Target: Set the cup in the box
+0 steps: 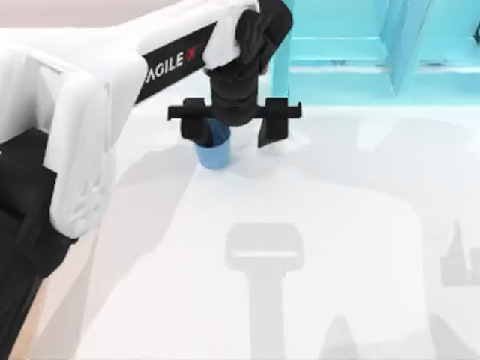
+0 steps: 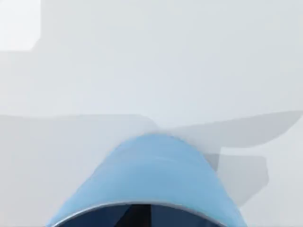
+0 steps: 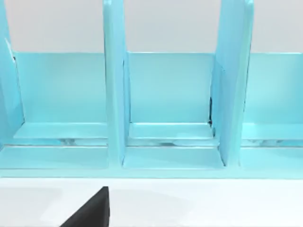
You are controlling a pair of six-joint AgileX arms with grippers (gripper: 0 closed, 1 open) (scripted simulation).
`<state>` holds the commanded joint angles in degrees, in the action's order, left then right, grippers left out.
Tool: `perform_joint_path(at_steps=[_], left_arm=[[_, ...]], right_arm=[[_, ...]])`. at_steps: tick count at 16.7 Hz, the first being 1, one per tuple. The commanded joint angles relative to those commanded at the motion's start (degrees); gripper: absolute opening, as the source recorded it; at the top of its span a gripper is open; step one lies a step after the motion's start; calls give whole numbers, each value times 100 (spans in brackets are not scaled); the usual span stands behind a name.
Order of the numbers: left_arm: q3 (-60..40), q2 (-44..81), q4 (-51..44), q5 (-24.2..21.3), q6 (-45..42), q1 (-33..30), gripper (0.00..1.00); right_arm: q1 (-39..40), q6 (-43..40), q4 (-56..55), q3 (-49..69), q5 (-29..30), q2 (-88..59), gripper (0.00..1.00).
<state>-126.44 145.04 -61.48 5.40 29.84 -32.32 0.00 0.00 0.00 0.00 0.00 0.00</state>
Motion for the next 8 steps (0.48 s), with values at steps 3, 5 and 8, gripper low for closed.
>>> perform_joint_path(at_steps=[3,5,8], left_arm=[[0,0,0,0,0,0,32],[0,0,0,0,0,0,17],[0,0,0,0,0,0,0]], right_arm=[[0,0,0,0,0,0,100],[0,0,0,0,0,0,100],[0,0,0,0,0,0,100]])
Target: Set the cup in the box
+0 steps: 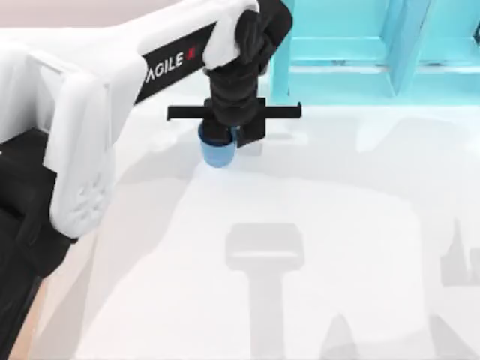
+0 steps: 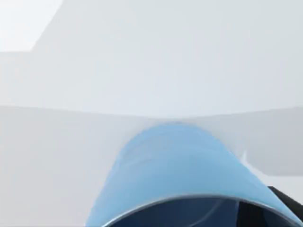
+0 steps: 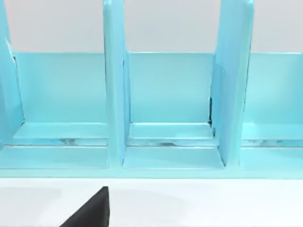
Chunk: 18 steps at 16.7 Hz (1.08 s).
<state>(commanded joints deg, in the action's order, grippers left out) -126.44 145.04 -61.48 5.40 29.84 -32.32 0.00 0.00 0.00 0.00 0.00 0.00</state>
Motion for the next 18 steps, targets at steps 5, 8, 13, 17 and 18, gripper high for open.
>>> perform_joint_path(at_steps=[5,8,13,17,18], left_arm=[[0,0,0,0,0,0,0],[7,-14,-3,3,-7,-21,0],[624,-647,-228,-139,-617,596,0],[1826,-2216,-475,-328,-1825,1829,0],[2187,-2705,-535,-367,-2179,2204,0]], right_arm=[[0,0,0,0,0,0,100],[0,0,0,0,0,0,100],[0,0,0,0,0,0,100],[0,0,0,0,0,0,100],[0,0,0,0,0,0,100]])
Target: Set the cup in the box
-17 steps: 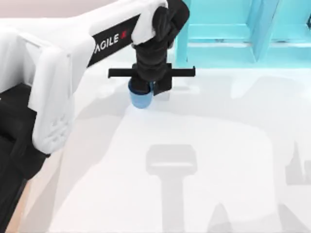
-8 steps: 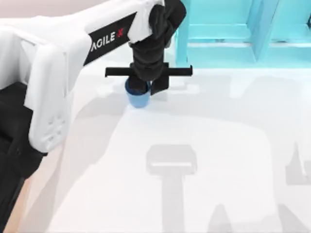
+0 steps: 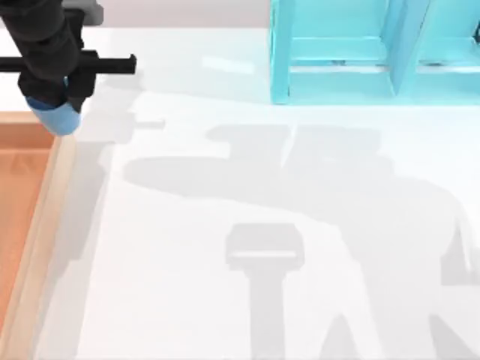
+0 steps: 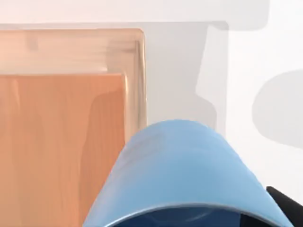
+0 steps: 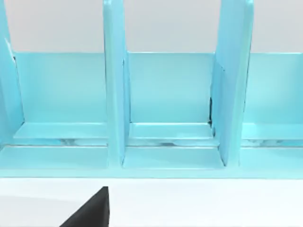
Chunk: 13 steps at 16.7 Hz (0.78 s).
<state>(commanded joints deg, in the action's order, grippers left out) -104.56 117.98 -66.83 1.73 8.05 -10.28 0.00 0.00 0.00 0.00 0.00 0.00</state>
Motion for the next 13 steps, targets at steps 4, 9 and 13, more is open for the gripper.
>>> perform_joint_path(at_steps=[4,9,13], left_arm=[[1417,-1618,-292,-156,-1365,1467,0],[2139,-2356,-586,-343,-2087,2191,0],[2140,-2328,-556,-320,-2098,2169,0]], right_arm=[[0,0,0,0,0,0,100],[0,0,0,0,0,0,100],[0,0,0,0,0,0,100]])
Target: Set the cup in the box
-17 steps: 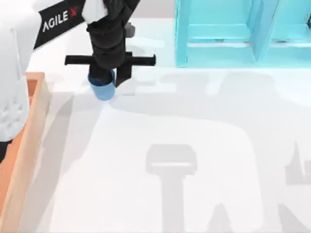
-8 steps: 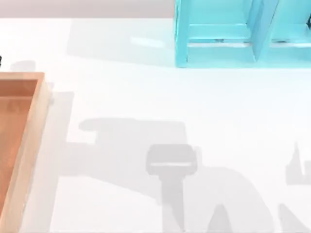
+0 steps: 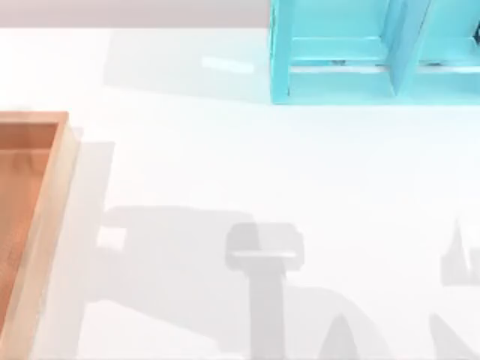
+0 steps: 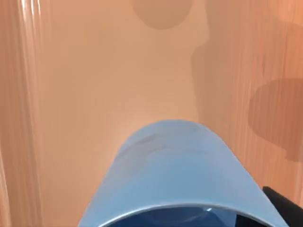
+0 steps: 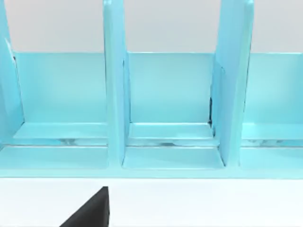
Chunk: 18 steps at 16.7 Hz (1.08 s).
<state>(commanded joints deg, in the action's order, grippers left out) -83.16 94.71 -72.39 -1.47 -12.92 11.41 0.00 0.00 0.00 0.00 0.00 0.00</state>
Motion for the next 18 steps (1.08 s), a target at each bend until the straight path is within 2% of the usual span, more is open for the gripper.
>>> perform_joint_path(at_steps=[8,13,18], left_arm=[[1082,220,1306,-37,-129,156,0],[1169,236,1400,-39,-140,169,0],[1169,236,1400,-39,-140,169,38]], right_arm=[[0,0,0,0,0,0,100],[0,0,0,0,0,0,100],[0,0,0,0,0,0,100]])
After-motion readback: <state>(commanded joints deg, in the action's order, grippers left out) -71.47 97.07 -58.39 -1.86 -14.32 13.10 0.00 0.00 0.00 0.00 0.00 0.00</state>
